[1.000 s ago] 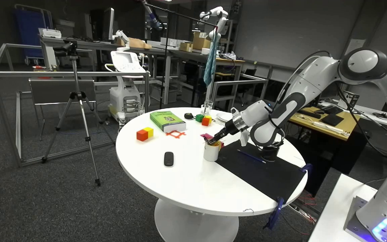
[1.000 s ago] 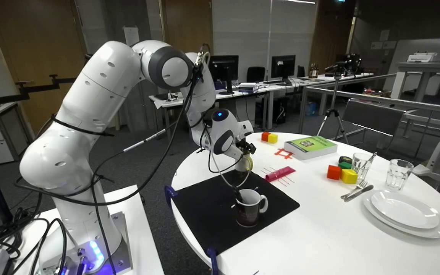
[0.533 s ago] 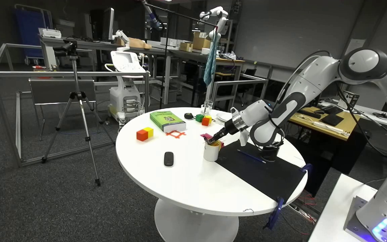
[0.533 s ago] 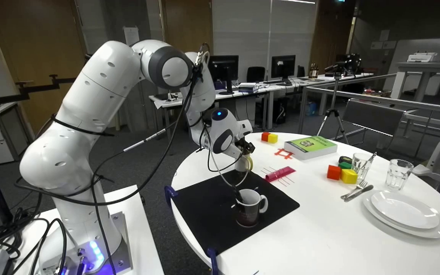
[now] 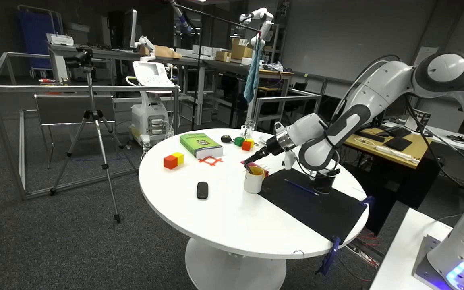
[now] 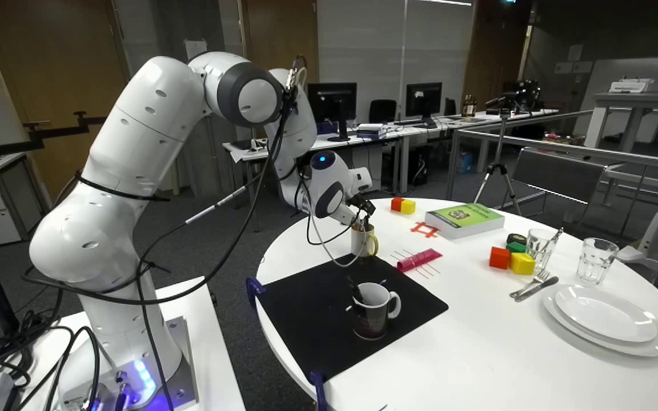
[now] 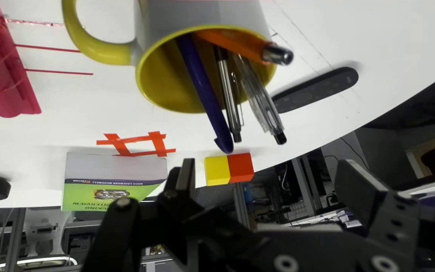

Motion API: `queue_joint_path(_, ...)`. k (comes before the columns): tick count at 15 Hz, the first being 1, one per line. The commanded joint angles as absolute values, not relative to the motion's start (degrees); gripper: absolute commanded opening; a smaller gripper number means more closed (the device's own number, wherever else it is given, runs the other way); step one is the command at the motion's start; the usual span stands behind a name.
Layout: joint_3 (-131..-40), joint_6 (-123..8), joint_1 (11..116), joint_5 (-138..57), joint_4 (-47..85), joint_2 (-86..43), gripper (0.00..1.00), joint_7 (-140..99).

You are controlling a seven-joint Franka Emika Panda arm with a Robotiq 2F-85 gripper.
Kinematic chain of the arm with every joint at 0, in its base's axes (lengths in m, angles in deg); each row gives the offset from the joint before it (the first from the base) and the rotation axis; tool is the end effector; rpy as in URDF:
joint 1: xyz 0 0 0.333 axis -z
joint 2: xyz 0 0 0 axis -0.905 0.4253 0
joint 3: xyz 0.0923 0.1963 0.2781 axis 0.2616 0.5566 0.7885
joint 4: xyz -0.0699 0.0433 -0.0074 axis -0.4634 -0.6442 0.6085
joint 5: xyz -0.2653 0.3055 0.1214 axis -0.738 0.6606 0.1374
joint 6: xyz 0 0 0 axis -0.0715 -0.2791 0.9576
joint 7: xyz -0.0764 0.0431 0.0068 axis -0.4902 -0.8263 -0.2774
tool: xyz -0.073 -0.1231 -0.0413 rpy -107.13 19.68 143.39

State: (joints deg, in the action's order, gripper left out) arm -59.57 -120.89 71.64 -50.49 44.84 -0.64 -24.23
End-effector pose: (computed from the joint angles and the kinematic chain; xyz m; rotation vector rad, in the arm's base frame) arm 0.6682 0.1926 0.2030 -2.6182 -0.4380 -1.0820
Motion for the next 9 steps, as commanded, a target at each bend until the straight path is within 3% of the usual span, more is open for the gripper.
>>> queue_joint_path(1,-59.66,-120.88,71.52,-49.06,47.19,-5.22,1.00,-22.27)
queue_joint_path(9,-66.18,-120.73,64.52,-40.44,53.48,-14.01,1.00,-20.59)
